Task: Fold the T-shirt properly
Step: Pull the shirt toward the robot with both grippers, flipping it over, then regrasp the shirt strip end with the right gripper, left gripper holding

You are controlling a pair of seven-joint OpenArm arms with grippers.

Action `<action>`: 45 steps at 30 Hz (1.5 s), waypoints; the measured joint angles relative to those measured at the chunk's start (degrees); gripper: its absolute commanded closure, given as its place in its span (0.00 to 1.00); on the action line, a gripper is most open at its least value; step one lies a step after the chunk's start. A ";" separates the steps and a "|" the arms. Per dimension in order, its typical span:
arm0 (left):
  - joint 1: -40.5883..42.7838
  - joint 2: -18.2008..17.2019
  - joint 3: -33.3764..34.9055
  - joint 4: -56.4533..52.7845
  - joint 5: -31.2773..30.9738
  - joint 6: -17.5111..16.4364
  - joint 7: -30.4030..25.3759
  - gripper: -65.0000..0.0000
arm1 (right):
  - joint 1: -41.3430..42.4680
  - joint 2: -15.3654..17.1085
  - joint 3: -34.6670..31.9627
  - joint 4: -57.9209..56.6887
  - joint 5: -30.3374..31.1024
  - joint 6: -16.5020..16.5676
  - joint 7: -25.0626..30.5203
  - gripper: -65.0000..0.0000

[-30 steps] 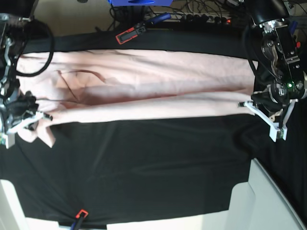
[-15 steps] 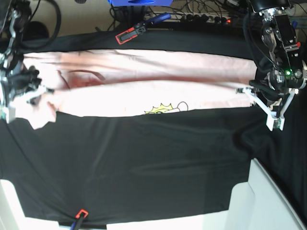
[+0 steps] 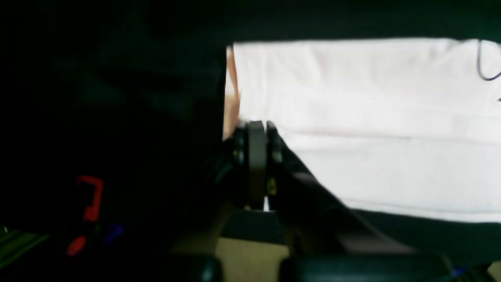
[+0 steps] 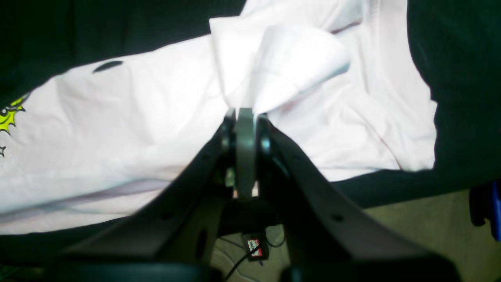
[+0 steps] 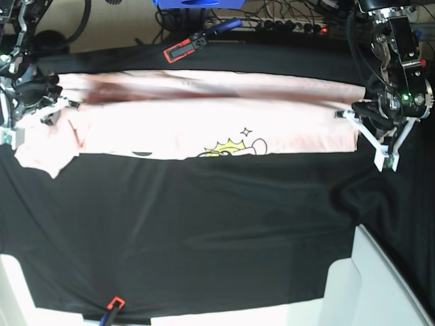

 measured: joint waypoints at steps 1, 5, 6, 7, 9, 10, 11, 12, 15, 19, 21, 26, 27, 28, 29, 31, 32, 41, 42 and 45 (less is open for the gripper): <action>0.20 -0.02 0.00 -0.13 0.04 0.02 -0.07 1.00 | -0.46 -0.02 0.00 0.00 -0.02 0.00 0.11 1.00; 1.16 -2.27 4.48 -0.13 0.15 -0.04 -0.22 1.00 | -3.15 -0.94 0.17 0.00 -0.57 -0.07 3.32 1.00; 1.05 -2.16 5.09 -0.11 -0.02 0.00 -0.46 1.00 | -3.26 -1.57 0.15 -0.02 -0.85 -0.46 3.39 1.00; 1.03 -2.16 5.68 -0.13 -0.02 0.00 -0.96 1.00 | -3.26 -1.84 0.13 -0.07 -0.55 -0.37 3.45 1.00; 1.03 -2.16 5.84 -0.13 0.07 0.04 -1.70 1.00 | -3.21 -1.81 0.02 -0.07 -0.07 0.02 4.11 1.00; 1.03 -2.14 5.81 -0.13 0.22 0.04 -1.73 1.00 | -3.23 -1.97 0.04 -0.07 -0.33 -0.04 4.33 1.00; 1.05 -2.03 5.81 -0.17 0.20 0.04 -1.75 1.00 | -3.26 -2.03 0.04 -0.07 -0.70 -0.07 4.26 1.00; 1.03 -1.88 5.84 -0.44 0.20 0.02 -1.79 1.00 | -3.28 -2.16 0.04 -0.13 -0.68 -0.07 4.28 1.00; 0.85 -1.73 5.46 -3.39 0.26 0.04 -2.34 1.00 | -3.21 -2.45 0.04 -0.13 -0.66 -0.04 4.28 1.00; 1.36 -1.88 5.68 -4.98 0.20 0.04 -6.08 1.00 | -3.21 -2.60 0.04 -0.17 -0.68 -0.04 4.33 1.00; 1.66 -1.84 5.66 -6.75 -0.02 0.04 -7.43 1.00 | -3.23 -2.56 0.04 -0.22 -0.68 -0.04 4.33 1.00; 2.86 -1.86 5.18 -10.78 0.22 0.07 -10.99 1.00 | -3.06 -2.58 -0.24 -2.56 -0.66 -0.04 4.28 1.00; 2.54 -1.86 5.18 -11.43 0.22 0.07 -11.63 1.00 | -2.89 -2.58 -0.24 -2.84 -0.68 -0.04 4.28 1.00; 2.23 -1.81 5.20 -11.82 0.15 0.04 -11.72 1.00 | -2.49 -2.58 -0.24 -2.89 -0.70 -0.09 4.28 1.00; 2.10 -1.79 5.20 -12.09 0.17 0.04 -12.02 1.00 | -2.10 -2.54 -0.24 -2.89 -0.68 -0.24 4.33 1.00; 2.14 -1.84 5.20 -12.11 0.20 0.04 -12.24 1.00 | -1.16 -2.49 -0.24 -2.99 -0.68 -0.24 4.35 1.00; 2.16 -1.84 5.18 -12.11 0.20 0.04 -12.24 1.00 | -0.79 -2.43 -0.22 -2.99 -0.68 -0.24 4.33 1.00; 0.48 -1.73 5.18 -12.26 0.20 0.07 -12.04 1.00 | 2.89 -2.36 -0.17 -6.12 -0.63 -0.22 4.20 1.00; 0.20 -1.73 5.18 -12.24 0.17 0.04 -12.09 1.00 | 3.23 -2.36 -0.17 -6.99 -0.63 -0.24 4.26 1.00; 0.04 -1.64 5.18 -12.24 0.17 0.07 -11.74 1.00 | 4.11 -1.55 -0.44 -9.35 -0.70 -0.26 3.74 1.00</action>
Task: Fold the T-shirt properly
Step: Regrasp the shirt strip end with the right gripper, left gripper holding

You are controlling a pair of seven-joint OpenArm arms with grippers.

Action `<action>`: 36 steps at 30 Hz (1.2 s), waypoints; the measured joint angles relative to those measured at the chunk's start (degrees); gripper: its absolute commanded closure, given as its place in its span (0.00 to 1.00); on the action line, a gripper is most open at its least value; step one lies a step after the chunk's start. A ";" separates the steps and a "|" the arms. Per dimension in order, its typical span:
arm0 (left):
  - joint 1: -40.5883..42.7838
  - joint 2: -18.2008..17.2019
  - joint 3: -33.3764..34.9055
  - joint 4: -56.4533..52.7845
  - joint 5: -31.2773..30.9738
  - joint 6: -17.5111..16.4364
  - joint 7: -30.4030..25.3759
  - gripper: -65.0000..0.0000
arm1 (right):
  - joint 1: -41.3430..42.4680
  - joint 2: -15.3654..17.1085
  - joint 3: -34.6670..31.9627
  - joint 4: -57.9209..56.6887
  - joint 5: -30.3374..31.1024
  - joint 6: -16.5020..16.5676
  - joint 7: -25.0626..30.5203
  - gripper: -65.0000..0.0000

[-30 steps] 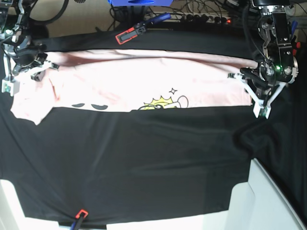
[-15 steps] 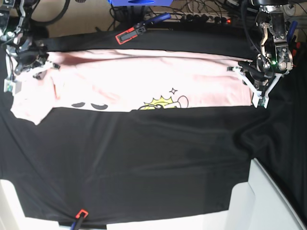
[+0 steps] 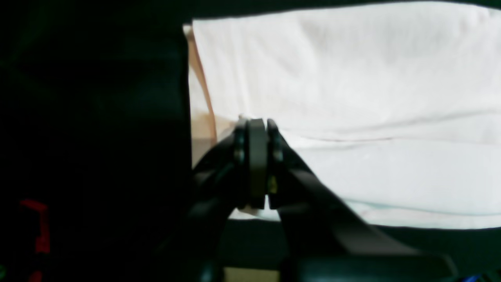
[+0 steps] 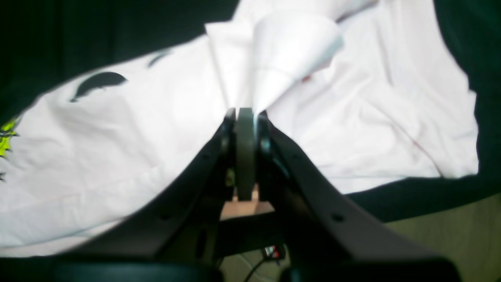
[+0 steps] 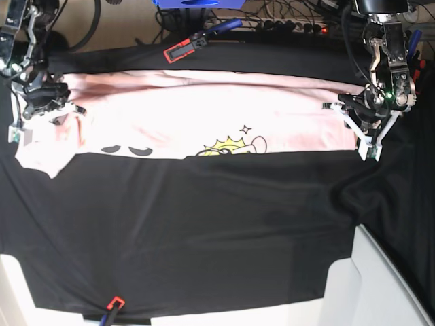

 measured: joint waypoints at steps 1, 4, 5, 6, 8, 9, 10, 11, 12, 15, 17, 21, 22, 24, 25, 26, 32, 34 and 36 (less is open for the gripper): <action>-0.33 0.07 -0.02 -0.22 0.02 0.00 0.33 0.99 | 0.46 0.17 -0.04 -0.15 -0.02 -0.02 -0.02 1.00; -1.73 0.13 -0.07 -0.46 -0.09 -0.02 -0.33 0.87 | 1.44 0.42 -0.09 0.11 0.02 0.02 0.26 1.00; -1.86 0.11 -0.07 -0.46 0.02 0.00 -0.31 0.81 | 1.33 0.57 -1.07 0.33 -0.17 -0.20 0.66 1.00; -1.81 0.07 -0.07 -0.46 0.00 0.00 -0.31 0.76 | 1.07 0.79 -2.34 0.33 -0.26 -0.17 0.61 1.00; -1.75 0.17 -0.07 -0.46 0.04 0.00 0.24 0.70 | 0.92 0.70 -4.87 0.33 -0.20 -0.15 0.31 1.00; -1.90 0.24 -0.07 -0.46 0.04 0.00 0.22 0.69 | 0.94 0.52 -5.95 0.33 0.04 0.04 0.17 1.00; -2.14 0.24 -0.07 -0.46 0.02 -0.04 0.13 0.68 | 0.98 0.39 -6.80 0.35 0.02 0.24 0.26 1.00; -2.43 0.24 -0.07 -0.37 0.00 -0.02 0.09 0.68 | 0.94 0.44 -7.50 0.59 -0.02 0.20 0.31 1.00; -2.62 0.20 -0.07 -0.22 0.04 0.00 0.09 0.68 | 0.66 0.44 -8.15 1.20 -0.15 -0.13 0.37 1.00; -2.47 0.28 -0.09 -0.04 -0.02 -0.02 0.11 0.68 | -1.44 0.72 -10.97 4.83 -0.28 -0.22 0.37 1.00; -2.34 0.24 -0.11 -0.04 0.02 -0.02 0.11 0.68 | -1.95 0.59 -12.41 6.01 0.04 -0.11 0.04 1.00; -2.38 0.24 -0.11 -0.04 -0.11 0.37 0.09 0.68 | -2.78 0.13 -12.66 6.19 0.00 -0.13 -2.05 1.00; -2.38 0.28 -0.11 -0.04 -0.20 0.37 0.11 0.68 | -3.39 0.22 -12.55 6.19 -0.04 -0.13 -1.66 1.00; -2.38 0.26 -0.11 -0.04 -0.22 0.37 0.09 0.68 | -4.81 0.24 -11.91 6.29 0.00 -0.15 -0.85 1.00; -2.36 0.24 -0.11 -0.04 -0.20 0.37 0.09 0.68 | -5.57 0.07 -10.84 6.29 0.04 -0.15 0.15 1.00; -2.36 0.22 -0.11 -0.04 -0.20 0.37 0.11 0.68 | -6.10 -0.61 -8.83 6.29 0.59 -0.50 1.25 1.00; -2.34 0.24 -0.11 -0.04 -0.20 0.37 0.11 0.68 | -6.54 -2.01 -2.12 6.29 0.11 -2.12 3.26 1.00; -2.36 0.24 -0.11 -0.04 -0.22 0.35 0.09 0.68 | -6.49 -3.06 -0.44 6.32 0.55 -1.57 3.23 1.00; -2.34 0.24 -0.11 -0.04 -0.20 0.37 0.11 0.68 | -6.38 -5.62 2.93 6.34 0.50 -1.70 3.32 1.00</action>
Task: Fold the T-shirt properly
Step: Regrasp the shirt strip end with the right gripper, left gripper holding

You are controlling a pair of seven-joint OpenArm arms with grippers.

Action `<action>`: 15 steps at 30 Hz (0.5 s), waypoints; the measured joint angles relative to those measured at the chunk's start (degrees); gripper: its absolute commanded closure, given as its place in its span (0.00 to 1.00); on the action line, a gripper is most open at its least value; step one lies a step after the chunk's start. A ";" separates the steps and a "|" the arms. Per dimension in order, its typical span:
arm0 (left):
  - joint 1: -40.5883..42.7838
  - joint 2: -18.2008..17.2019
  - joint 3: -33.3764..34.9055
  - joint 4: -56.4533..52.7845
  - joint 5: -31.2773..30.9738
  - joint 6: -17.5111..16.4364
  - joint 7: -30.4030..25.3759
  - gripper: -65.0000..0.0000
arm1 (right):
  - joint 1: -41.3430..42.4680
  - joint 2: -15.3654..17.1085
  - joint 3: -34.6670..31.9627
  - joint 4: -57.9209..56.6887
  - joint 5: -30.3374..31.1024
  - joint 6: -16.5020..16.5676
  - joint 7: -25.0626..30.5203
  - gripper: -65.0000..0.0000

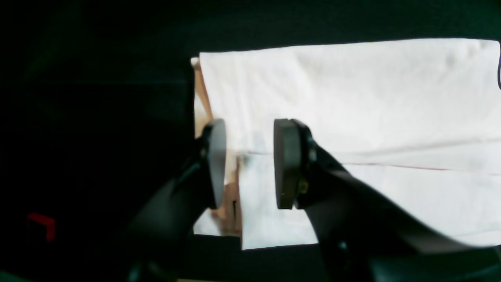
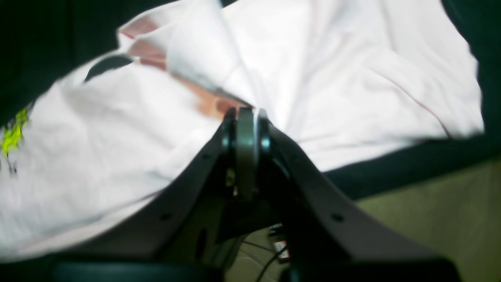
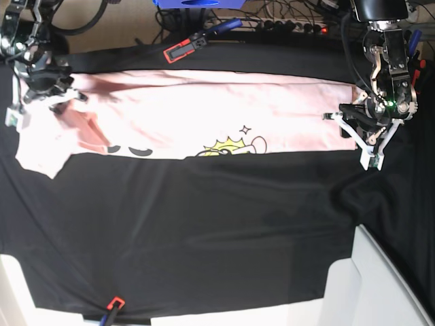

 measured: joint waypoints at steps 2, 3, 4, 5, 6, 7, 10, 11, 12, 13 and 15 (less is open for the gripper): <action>-0.02 0.00 0.00 0.00 0.00 0.00 -0.02 0.68 | 0.04 -2.32 3.96 0.26 0.57 0.00 0.04 1.00; -0.04 0.00 0.00 -0.04 0.02 0.00 -0.02 0.68 | -0.02 -2.97 5.22 0.42 0.02 0.00 0.04 1.00; -0.09 0.00 0.00 -0.09 0.07 0.00 -0.02 0.68 | -0.11 -3.37 6.03 0.68 -0.07 -0.04 -0.28 1.00; -0.13 -0.02 0.00 -0.13 0.24 0.00 0.00 0.68 | -0.17 -3.52 6.34 1.05 -0.04 -0.04 -0.35 1.00; -0.20 0.00 0.00 -0.20 0.22 0.00 0.00 0.68 | -0.31 -3.65 6.38 1.40 -0.04 -0.04 -0.31 1.00; -0.20 0.00 0.02 -0.20 0.22 0.00 -0.02 0.68 | -0.59 -3.89 6.38 1.70 -0.02 0.00 -0.20 1.00; -0.26 -0.02 0.26 -0.20 0.22 0.00 0.00 0.68 | -2.16 -4.59 6.05 1.90 -0.09 0.00 -0.22 1.00; -0.31 -0.02 0.28 -0.20 0.24 0.00 0.00 0.68 | -2.62 -4.57 5.07 1.90 -0.26 -0.42 -0.22 1.00; -0.31 -0.02 0.28 -0.20 0.24 0.00 -0.02 0.68 | -2.95 -4.37 3.56 1.90 -0.72 -0.44 -0.22 1.00; -0.33 0.00 0.28 -0.20 0.22 0.00 -0.02 0.68 | -3.04 -4.09 1.84 1.90 -0.52 -0.44 -0.28 1.00; -0.50 -0.02 0.52 -0.22 0.22 0.00 0.00 0.68 | -2.69 -3.61 -1.64 1.90 -0.48 -0.13 -0.31 1.00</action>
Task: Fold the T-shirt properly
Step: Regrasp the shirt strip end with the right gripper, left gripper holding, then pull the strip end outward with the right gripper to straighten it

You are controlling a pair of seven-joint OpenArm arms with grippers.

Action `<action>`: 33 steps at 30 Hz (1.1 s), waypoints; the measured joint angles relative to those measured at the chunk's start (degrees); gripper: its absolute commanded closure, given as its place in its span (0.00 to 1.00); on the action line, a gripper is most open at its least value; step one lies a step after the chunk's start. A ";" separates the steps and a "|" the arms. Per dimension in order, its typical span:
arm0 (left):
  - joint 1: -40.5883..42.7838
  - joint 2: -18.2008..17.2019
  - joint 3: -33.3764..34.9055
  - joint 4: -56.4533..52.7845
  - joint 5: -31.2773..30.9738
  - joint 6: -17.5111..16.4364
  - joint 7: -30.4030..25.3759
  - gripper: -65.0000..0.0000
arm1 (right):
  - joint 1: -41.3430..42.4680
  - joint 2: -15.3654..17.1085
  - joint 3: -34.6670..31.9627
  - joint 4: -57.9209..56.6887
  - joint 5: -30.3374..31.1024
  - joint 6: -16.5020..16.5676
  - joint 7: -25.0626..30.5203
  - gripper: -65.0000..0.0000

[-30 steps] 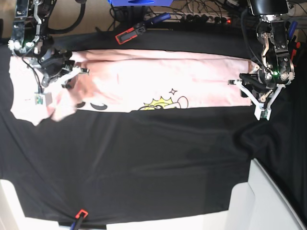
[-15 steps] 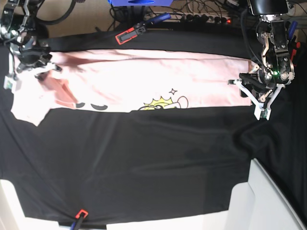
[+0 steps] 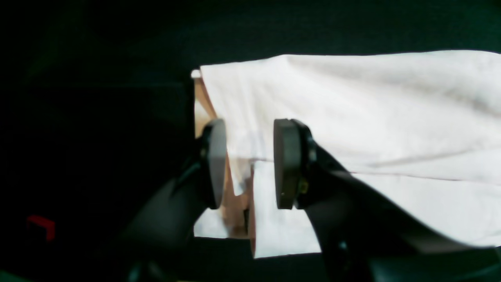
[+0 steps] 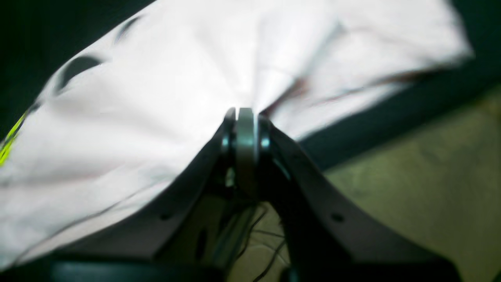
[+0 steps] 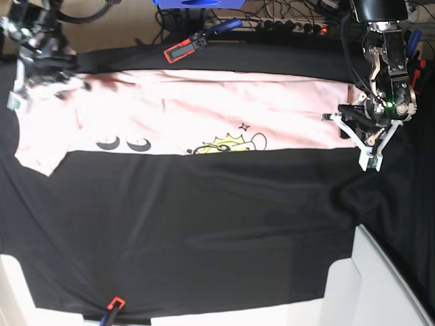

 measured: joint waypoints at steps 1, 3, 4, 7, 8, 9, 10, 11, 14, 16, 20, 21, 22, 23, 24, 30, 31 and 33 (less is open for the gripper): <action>-0.20 0.00 0.02 0.00 0.00 0.00 0.00 0.68 | 0.35 0.66 -1.73 -0.02 0.07 -0.02 -0.04 1.00; -0.52 -0.28 -0.09 0.00 0.02 0.00 -0.02 0.68 | 1.36 1.31 -4.00 -0.02 0.00 -0.31 -0.02 1.00; -0.61 -0.39 -0.31 0.02 0.00 0.00 -0.02 0.68 | 1.84 1.33 -4.59 -0.02 0.02 -1.09 0.02 1.00; -0.44 -0.48 -0.37 0.02 0.02 0.00 -0.02 0.68 | 2.67 1.40 -6.25 -0.02 -0.15 -5.97 -1.01 1.00; -0.35 -0.50 -0.37 0.02 0.00 0.00 0.00 0.68 | 2.69 1.40 -6.71 -0.02 -0.20 -6.73 -1.16 1.00; -0.13 -0.76 -0.37 0.02 0.00 0.00 -0.02 0.68 | 2.73 1.31 -7.19 -0.02 0.00 -6.73 -1.14 1.00; -0.07 -0.92 -0.37 0.02 0.00 -0.07 -0.02 0.68 | 2.91 1.27 -7.26 -0.02 0.02 -6.73 -1.25 1.00; -0.02 -0.98 -0.37 0.02 0.02 0.00 -0.02 0.68 | 3.21 1.29 -7.26 -0.02 0.00 -6.73 -1.51 1.00; -0.09 -1.11 -0.39 0.02 0.00 0.00 -0.02 0.68 | 3.89 1.27 -7.17 -0.04 -0.02 -6.93 -3.74 1.00; -0.09 -1.09 -0.39 0.02 0.00 -0.02 -0.02 0.68 | 4.68 1.27 -7.08 -0.07 -0.02 -6.93 -5.77 0.90; -0.11 -1.09 -0.42 0.02 0.00 -0.02 -0.02 0.68 | 5.73 1.31 -6.03 -0.07 0.24 -6.67 -6.16 0.52; -0.11 -1.05 -0.42 0.02 0.00 -0.02 -0.02 0.68 | 5.99 1.20 -4.48 -0.07 0.46 -6.73 -6.21 0.44; -0.11 -1.07 -0.42 0.02 0.00 -0.02 0.00 0.68 | 6.51 1.25 -2.93 -0.11 0.39 -6.73 -6.34 0.38; -0.11 -1.09 -0.42 0.02 0.00 -0.02 -0.02 0.68 | 7.39 1.27 -1.14 -0.15 -0.02 -6.95 -6.54 0.36; -0.11 -1.07 -0.48 0.02 0.00 0.00 -0.02 0.68 | 8.28 1.44 0.42 -0.13 -0.44 -6.95 -6.32 0.37; 0.02 -1.05 -0.52 0.02 -0.04 0.00 -0.02 0.68 | 12.81 5.01 3.96 -0.42 -0.02 -6.91 -6.34 0.40; 0.02 -1.05 -0.52 0.02 -0.02 0.00 0.00 0.68 | 13.62 6.05 3.91 -1.20 0.00 -6.88 -5.95 0.40; -0.04 -1.05 -0.50 0.02 -0.22 -0.04 -0.02 0.68 | 15.30 8.09 3.61 -3.67 0.04 -6.80 -6.25 0.40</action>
